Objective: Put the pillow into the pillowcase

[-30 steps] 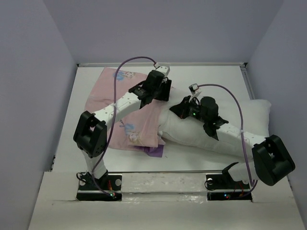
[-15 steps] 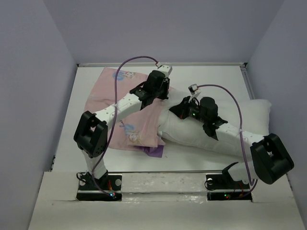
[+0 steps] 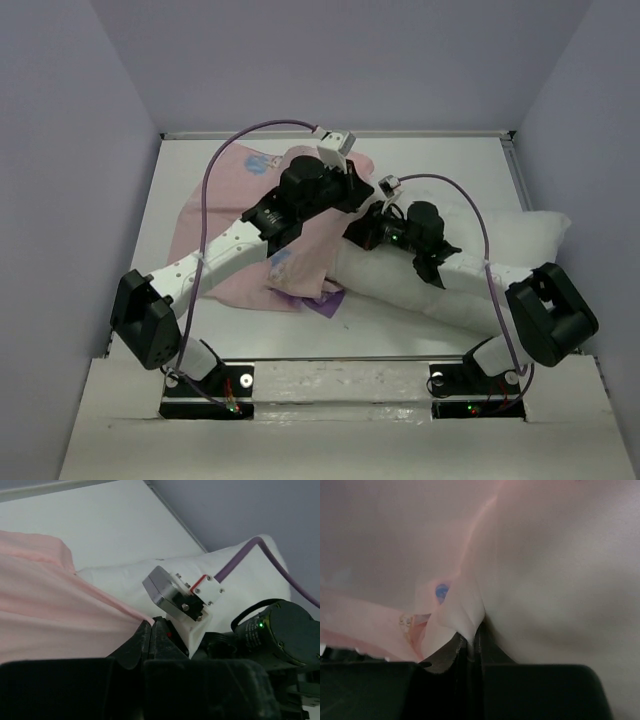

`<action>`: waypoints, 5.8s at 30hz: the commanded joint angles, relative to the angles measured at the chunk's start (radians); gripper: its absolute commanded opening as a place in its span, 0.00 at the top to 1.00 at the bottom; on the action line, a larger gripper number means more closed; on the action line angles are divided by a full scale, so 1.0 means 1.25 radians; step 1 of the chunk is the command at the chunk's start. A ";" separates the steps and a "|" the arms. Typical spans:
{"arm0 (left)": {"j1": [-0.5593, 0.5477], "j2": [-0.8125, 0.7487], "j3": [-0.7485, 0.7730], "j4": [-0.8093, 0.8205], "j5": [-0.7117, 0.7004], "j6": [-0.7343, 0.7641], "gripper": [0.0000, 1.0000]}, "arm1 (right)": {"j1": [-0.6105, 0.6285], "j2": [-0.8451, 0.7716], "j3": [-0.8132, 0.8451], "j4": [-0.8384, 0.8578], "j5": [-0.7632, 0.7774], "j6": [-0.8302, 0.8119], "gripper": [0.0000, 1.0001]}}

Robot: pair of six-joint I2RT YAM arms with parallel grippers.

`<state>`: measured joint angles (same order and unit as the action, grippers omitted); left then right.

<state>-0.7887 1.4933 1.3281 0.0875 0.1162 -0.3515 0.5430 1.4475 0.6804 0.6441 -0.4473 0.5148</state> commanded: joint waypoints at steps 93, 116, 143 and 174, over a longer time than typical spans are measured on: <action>0.017 -0.218 -0.649 0.650 0.074 -0.297 1.00 | 0.119 0.050 0.483 -0.408 0.245 -0.211 1.00; -0.066 -0.245 -0.574 0.747 0.262 -0.298 1.00 | 0.094 0.300 0.531 -0.222 0.192 -0.086 1.00; 0.136 -0.088 -0.073 -0.054 -0.154 0.028 0.23 | 0.094 -0.046 0.209 -0.332 0.269 -0.104 0.39; 0.143 0.115 0.022 -0.092 -0.332 0.119 0.53 | 0.094 -0.074 0.288 -0.460 0.415 -0.214 0.42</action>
<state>-0.6167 1.6272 1.3067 -0.0700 -0.3035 -0.2264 0.6670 1.3399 0.9745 0.0521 0.0322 0.2810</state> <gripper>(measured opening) 0.507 0.565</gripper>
